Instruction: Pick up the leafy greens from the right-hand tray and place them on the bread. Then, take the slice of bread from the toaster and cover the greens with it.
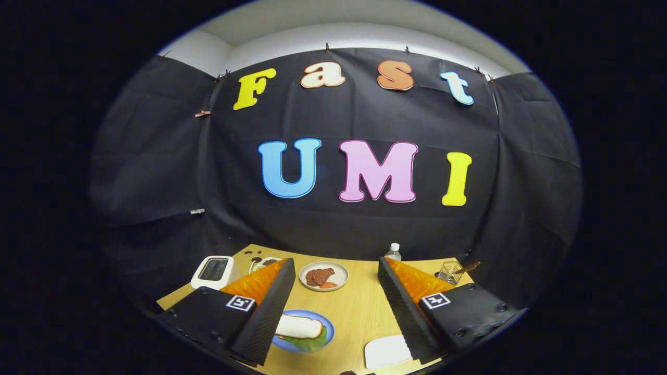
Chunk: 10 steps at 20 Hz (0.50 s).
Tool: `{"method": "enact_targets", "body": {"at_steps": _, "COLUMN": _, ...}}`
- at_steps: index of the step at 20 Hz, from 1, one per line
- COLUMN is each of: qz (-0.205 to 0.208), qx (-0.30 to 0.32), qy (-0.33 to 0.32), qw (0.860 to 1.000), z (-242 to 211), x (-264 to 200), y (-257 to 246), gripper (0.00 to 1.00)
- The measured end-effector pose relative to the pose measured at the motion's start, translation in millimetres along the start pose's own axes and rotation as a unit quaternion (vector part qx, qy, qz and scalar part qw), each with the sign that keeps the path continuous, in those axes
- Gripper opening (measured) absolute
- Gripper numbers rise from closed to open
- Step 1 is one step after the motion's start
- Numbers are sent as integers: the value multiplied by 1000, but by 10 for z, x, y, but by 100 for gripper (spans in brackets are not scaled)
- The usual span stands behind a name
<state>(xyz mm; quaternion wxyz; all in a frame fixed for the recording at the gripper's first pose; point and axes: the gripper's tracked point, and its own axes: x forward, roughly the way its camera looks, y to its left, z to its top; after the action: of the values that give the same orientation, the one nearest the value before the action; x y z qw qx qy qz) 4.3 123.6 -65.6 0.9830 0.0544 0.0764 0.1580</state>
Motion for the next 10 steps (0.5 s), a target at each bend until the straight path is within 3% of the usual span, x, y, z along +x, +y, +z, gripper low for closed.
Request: {"method": "enact_targets", "body": {"at_steps": 10, "qz": -13, "qx": 10, "qy": -12, "qw": 1000, "z": 91, "x": 61, "y": -2, "gripper": 99}}
